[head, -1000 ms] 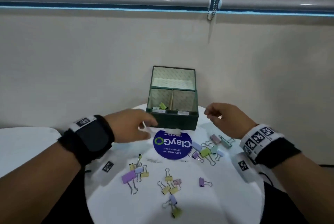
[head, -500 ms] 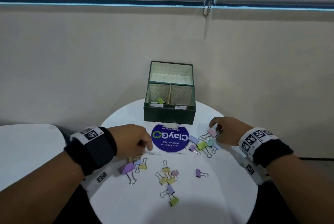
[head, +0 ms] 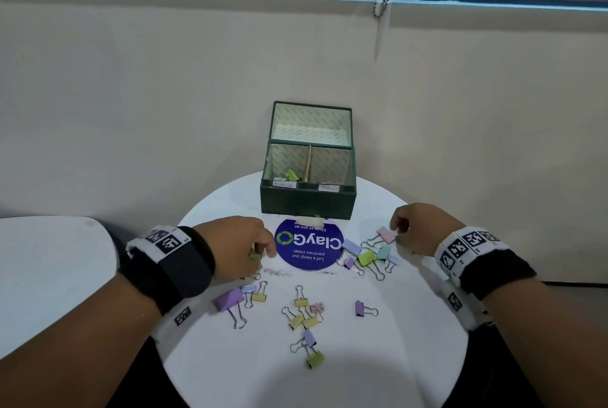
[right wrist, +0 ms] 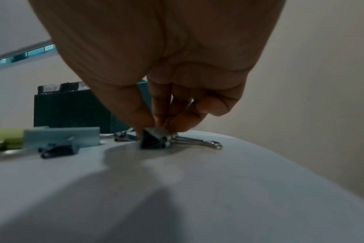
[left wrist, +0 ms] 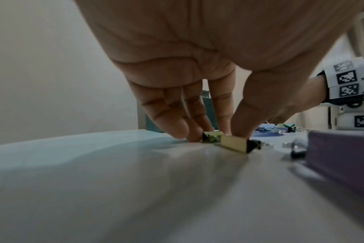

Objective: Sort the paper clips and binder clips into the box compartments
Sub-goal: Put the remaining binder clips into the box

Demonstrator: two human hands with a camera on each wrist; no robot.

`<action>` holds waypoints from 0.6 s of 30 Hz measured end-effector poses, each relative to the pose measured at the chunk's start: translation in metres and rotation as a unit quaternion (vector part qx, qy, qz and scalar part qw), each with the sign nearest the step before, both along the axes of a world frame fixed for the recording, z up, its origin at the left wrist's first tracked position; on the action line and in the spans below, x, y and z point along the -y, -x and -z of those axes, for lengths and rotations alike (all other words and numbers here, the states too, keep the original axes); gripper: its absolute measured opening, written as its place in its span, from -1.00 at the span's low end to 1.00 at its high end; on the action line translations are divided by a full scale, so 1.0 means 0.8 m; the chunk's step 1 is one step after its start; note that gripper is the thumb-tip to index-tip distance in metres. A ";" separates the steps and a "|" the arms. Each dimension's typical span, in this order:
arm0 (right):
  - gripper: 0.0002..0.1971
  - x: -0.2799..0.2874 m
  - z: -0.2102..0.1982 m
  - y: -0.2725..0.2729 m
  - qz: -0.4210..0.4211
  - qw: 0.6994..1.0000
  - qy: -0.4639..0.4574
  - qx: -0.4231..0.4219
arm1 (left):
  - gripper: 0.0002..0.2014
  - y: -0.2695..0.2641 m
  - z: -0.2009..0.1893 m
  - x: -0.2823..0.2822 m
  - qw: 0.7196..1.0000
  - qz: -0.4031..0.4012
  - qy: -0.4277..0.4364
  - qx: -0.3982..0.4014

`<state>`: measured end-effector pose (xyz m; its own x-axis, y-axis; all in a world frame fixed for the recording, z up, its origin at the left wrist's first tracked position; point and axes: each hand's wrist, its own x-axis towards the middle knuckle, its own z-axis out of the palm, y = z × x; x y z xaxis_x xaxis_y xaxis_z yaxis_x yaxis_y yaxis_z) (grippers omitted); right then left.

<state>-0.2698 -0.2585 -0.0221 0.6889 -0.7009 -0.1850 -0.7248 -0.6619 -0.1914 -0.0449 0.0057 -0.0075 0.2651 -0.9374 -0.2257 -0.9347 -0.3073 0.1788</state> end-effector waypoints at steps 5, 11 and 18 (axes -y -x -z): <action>-0.77 -0.002 0.002 -0.007 -0.012 0.999 0.024 -0.017 | -0.74 0.002 0.002 0.002 1.000 -0.018 0.016 -0.011; -0.77 -0.015 -0.025 -0.022 -0.014 0.997 0.018 0.080 | -0.68 0.002 0.000 0.000 0.998 -0.007 0.060 -0.031; -0.86 -0.041 -0.088 -0.101 -0.094 0.953 0.009 0.287 | -0.70 -0.003 -0.004 0.002 0.996 -0.023 0.070 -0.049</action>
<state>-0.1887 -0.2257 0.0480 0.7869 -0.5544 0.2710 -0.3721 -0.7766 -0.5083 -0.0426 0.0041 -0.0045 0.2917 -0.9488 -0.1216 -0.8959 -0.3155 0.3128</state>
